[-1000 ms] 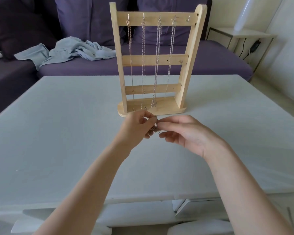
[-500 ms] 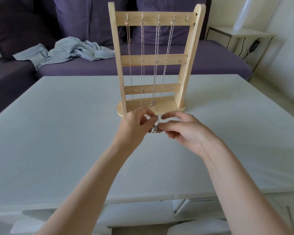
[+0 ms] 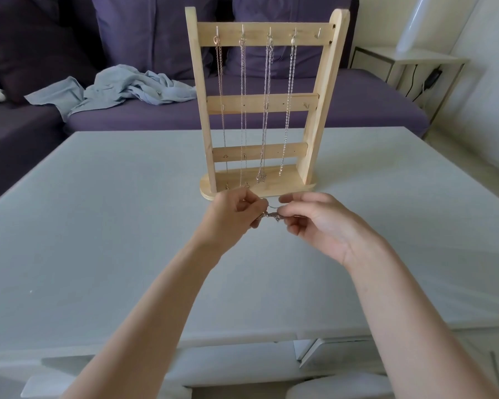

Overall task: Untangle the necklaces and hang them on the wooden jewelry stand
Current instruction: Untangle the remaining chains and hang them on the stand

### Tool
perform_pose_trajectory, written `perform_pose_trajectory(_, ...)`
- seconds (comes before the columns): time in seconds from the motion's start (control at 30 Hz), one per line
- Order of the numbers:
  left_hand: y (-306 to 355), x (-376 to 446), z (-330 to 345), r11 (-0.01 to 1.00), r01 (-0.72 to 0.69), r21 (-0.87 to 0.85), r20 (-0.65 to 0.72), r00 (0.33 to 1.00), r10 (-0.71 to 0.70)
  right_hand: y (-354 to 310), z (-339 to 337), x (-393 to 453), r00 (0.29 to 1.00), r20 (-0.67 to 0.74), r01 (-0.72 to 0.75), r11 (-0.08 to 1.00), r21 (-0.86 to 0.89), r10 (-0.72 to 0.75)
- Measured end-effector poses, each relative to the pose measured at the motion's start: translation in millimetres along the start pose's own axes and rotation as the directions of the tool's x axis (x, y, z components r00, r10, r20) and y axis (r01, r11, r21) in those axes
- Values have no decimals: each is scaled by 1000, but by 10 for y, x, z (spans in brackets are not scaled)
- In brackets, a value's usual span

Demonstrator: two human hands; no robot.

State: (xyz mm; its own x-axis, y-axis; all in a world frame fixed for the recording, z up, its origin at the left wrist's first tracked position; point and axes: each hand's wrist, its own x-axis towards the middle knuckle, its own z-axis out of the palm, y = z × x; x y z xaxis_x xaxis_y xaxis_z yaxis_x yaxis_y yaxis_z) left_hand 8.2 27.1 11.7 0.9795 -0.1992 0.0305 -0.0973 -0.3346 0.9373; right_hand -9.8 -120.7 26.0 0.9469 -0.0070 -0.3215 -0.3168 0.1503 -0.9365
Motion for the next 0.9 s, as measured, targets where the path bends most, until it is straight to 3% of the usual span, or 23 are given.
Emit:
perform_pose_trajectory(0.23, 13, -19, 44, 988, -80, 136, 28, 997, 77, 13, -12, 29, 995, -87, 42, 999, 24, -40)
perform_pose_trajectory(0.4, 41, -75, 52, 999, -41, 20, 157, 987, 37, -10, -45, 29, 991, -135, 46, 983, 176, -22)
perform_pose_trajectory(0.47, 31, -82, 32, 1000, 5, -6, 152, 988, -4, 2, -70, 17, 991, -126, 57, 997, 57, -50)
perform_pose_trajectory(0.53, 31, -69, -8, 995, 40, -92, 117, 993, -29, 37, -99, 11, 993, -80, 69, 979, -191, -86)
perform_pose_trajectory(0.6, 40, -45, -38, 982, 57, -179, 93, 995, -41, 62, -90, -9, 995, 47, 101, 953, -285, -92)
perform_pose_trajectory(0.73, 31, -18, -16, 997, 0, -71, 50, 999, 4, 101, -13, -41, 955, 247, 219, 951, -219, -163)
perform_pose_trajectory(0.9, -1, 5, 0, 1000, -15, 18, 29, 999, 14, 113, -1, -35, 966, 243, 153, 957, -246, -92)
